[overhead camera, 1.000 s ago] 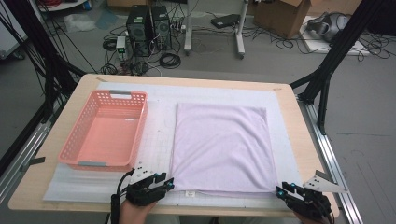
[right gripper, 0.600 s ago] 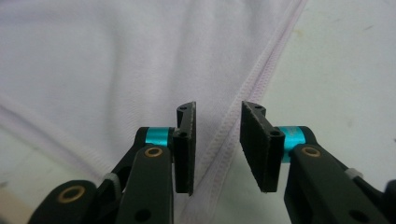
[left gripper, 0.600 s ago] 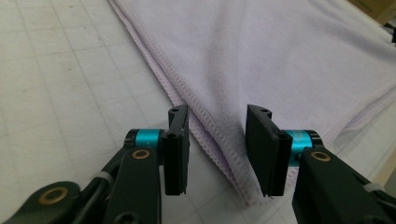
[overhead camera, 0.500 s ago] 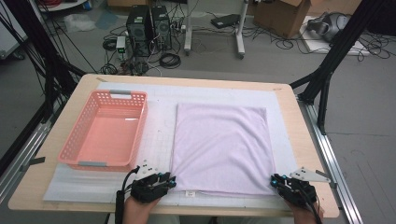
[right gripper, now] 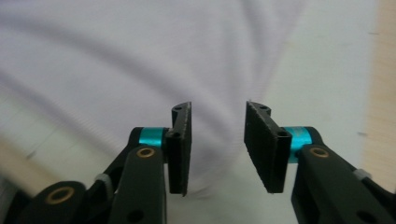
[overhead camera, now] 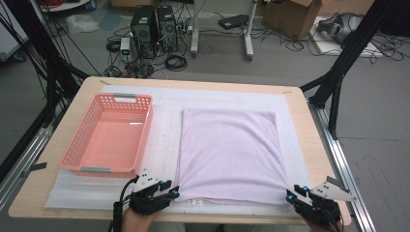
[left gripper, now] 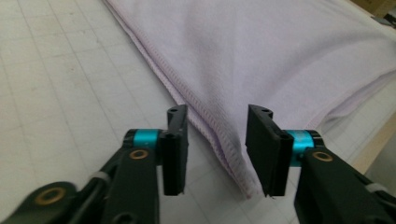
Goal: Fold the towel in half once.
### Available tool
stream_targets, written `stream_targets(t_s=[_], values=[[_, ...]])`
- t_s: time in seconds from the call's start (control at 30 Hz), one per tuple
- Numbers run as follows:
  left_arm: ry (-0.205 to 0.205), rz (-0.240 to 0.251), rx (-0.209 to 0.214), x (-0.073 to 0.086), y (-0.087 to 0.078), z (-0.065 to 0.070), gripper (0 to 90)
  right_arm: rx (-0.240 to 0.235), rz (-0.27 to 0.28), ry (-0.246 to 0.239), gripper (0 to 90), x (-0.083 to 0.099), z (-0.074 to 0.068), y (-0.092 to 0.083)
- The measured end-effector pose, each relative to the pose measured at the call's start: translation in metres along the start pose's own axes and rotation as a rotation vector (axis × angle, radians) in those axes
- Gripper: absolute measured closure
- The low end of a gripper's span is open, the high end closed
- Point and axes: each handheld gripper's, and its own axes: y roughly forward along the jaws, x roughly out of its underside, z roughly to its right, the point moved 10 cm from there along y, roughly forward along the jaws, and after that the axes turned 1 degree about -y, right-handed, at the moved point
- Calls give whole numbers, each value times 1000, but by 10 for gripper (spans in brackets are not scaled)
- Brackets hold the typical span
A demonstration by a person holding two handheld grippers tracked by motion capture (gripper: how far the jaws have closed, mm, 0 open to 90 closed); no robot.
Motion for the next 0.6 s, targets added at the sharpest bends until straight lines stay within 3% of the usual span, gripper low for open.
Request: stream_targets(t_s=[0.07, 0.13, 0.23, 0.33, 0.4, 0.43, 0.5, 0.6], values=[[17, 2, 0, 0, 4, 1, 554, -52, -27, -57, 661, 8, -12, 6], [28, -18, -4, 2, 10, 0, 531, -75, -67, -71, 677, 17, -16, 14], [29, -18, -4, 1, 11, -1, 511, -86, -84, -63, 718, 19, -15, 11], [15, 1, 6, -5, 9, -2, 501, -94, -129, -101, 790, 25, -13, 2], [13, -6, 13, -7, 11, -2, 500, -78, -145, -133, 787, 25, -11, -1], [14, -15, 15, -7, 14, -3, 498, -84, -145, -136, 727, 25, -13, -2], [17, -25, 18, -7, 18, -4, 497, -126, -106, -130, 695, 19, -18, 0], [39, -2, 30, -15, 21, -6, 491, -117, -40, -113, 614, 6, -15, 5]])
